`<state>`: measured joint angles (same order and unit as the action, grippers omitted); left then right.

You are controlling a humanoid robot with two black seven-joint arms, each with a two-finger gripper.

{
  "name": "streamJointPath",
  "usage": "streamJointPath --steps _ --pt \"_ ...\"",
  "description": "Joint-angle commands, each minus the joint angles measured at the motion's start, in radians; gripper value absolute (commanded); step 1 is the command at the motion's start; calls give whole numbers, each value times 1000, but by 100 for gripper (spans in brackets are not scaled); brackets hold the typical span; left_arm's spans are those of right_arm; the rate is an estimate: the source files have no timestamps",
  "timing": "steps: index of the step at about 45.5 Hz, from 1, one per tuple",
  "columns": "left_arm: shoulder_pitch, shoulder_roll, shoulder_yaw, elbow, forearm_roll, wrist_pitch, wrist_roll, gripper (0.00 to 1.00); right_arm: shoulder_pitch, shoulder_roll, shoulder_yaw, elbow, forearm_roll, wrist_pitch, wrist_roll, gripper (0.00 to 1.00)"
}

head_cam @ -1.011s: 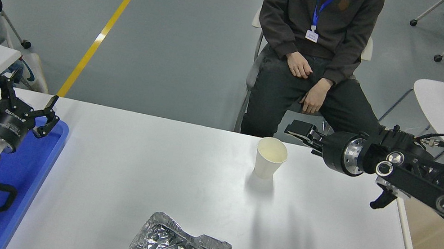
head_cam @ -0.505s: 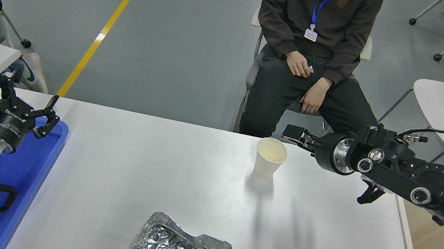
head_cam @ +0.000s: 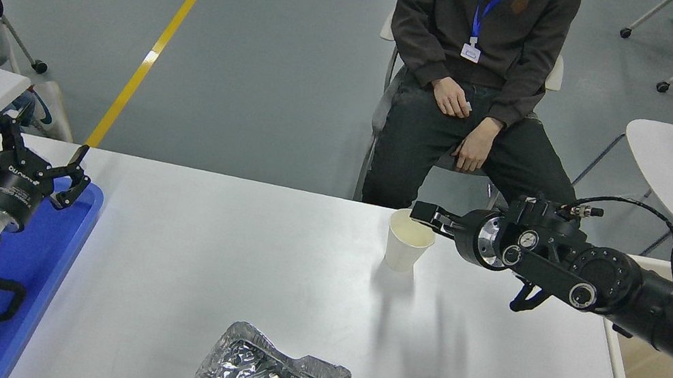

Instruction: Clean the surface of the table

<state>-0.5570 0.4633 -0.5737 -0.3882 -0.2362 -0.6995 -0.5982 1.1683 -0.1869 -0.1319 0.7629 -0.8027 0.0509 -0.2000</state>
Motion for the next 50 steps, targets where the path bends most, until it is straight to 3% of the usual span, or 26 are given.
streamJointPath --steps 1,19,34,50 --pt "0 0 0 0 0 0 0 100 -6 86 -47 -117 -7 1 8 98" --pt "0 0 0 0 0 0 0 100 -42 173 -71 -277 -9 0 11 98" --pt "0 0 0 0 0 0 0 100 -59 181 -78 -295 -10 0 13 97" --pt "0 0 0 0 0 0 0 100 -58 181 -149 -303 -10 -3 56 73"
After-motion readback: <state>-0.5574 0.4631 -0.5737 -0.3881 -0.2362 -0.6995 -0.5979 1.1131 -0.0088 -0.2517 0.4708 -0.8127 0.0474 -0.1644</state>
